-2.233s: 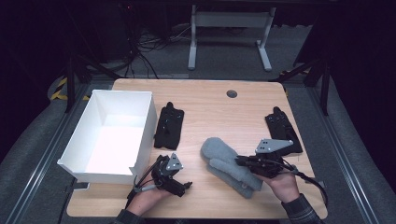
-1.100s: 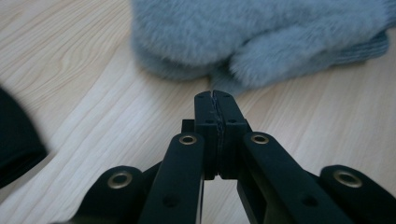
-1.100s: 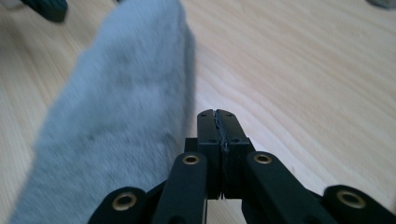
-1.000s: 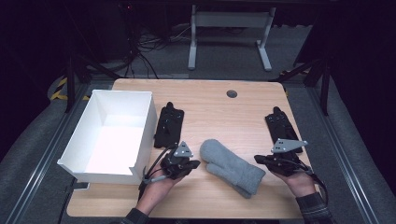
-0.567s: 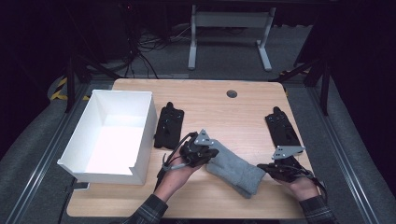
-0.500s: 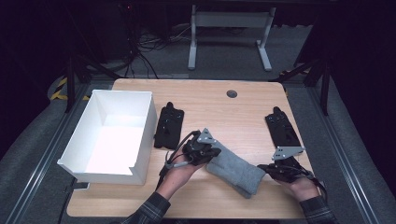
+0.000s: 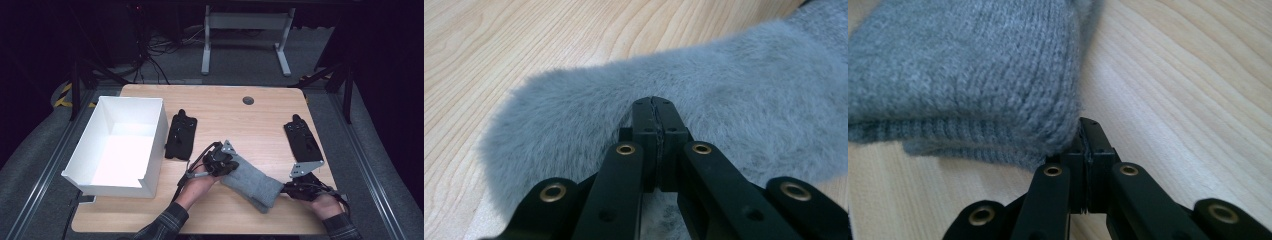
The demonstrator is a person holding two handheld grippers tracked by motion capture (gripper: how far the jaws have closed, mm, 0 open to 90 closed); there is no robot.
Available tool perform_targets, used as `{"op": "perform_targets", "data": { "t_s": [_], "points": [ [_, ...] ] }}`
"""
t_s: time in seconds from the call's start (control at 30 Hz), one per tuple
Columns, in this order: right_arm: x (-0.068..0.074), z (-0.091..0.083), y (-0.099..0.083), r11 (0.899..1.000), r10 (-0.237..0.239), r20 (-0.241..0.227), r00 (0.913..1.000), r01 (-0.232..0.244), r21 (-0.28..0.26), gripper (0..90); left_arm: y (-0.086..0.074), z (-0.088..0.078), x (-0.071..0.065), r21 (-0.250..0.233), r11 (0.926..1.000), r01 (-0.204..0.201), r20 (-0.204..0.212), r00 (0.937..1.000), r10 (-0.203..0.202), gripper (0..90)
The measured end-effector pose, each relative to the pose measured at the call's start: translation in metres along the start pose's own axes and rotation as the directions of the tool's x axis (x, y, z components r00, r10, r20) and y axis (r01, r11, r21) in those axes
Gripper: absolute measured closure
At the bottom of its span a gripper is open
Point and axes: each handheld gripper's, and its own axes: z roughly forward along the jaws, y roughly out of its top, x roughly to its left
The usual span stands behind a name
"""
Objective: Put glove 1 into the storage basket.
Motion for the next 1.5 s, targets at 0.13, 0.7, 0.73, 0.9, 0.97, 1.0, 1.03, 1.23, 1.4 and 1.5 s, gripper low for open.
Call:
{"op": "perform_targets", "data": {
  "t_s": [0.13,0.7,0.73,0.9,0.97,1.0,1.03,1.23,1.4,1.5],
  "points": [
    [0.005,0.003,0.001,1.000,-0.010,-0.033,0.9994,0.010,-0.009,90.0,0.001,0.000,0.003,0.005,1.0000,0.007,-0.002,1.0000,-0.007,89.8],
    [0.033,0.025,0.018,0.995,-0.097,-0.118,0.9882,0.094,-0.033,90.0,0.009,-0.013,0.013,-0.049,0.9985,0.026,-0.006,0.9996,-0.026,89.6],
    [0.033,0.026,0.019,0.995,-0.099,-0.129,0.9867,0.094,-0.042,90.0,0.009,-0.017,0.012,-0.055,0.9983,0.022,-0.010,0.9997,-0.022,89.6],
    [0.034,0.029,0.019,0.995,-0.093,-0.134,0.9867,0.088,-0.043,90.0,0.001,-0.038,0.007,-0.052,0.9984,0.021,-0.027,0.9994,-0.022,89.6],
    [0.034,0.029,0.020,0.995,-0.093,-0.133,0.9867,0.088,-0.045,90.0,-0.007,-0.044,0.006,-0.050,0.9982,0.032,-0.036,0.9988,-0.034,89.6],
    [0.034,0.029,0.020,0.995,-0.094,-0.131,0.9868,0.089,-0.046,90.0,-0.011,-0.047,0.006,-0.051,0.9979,0.040,-0.043,0.9982,-0.042,89.6],
    [0.034,0.029,0.020,0.995,-0.095,-0.130,0.9870,0.089,-0.047,90.0,-0.018,-0.050,0.006,-0.042,0.9977,0.054,-0.044,0.9975,-0.056,89.6],
    [0.040,0.034,0.027,0.992,-0.124,-0.125,0.9844,0.120,-0.039,90.0,-0.045,-0.048,0.003,0.004,0.9953,0.097,-0.013,0.9952,-0.097,89.6],
    [0.045,0.041,0.034,0.989,-0.146,-0.139,0.9796,0.142,-0.039,90.0,-0.043,-0.032,0.005,0.043,0.9946,0.094,-0.012,0.9955,-0.094,89.6],
    [0.047,0.044,0.038,0.989,-0.149,-0.150,0.9774,0.144,-0.043,90.0,-0.040,-0.028,0.008,0.039,0.9938,0.104,-0.018,0.9945,-0.103,89.5]
  ]
}}
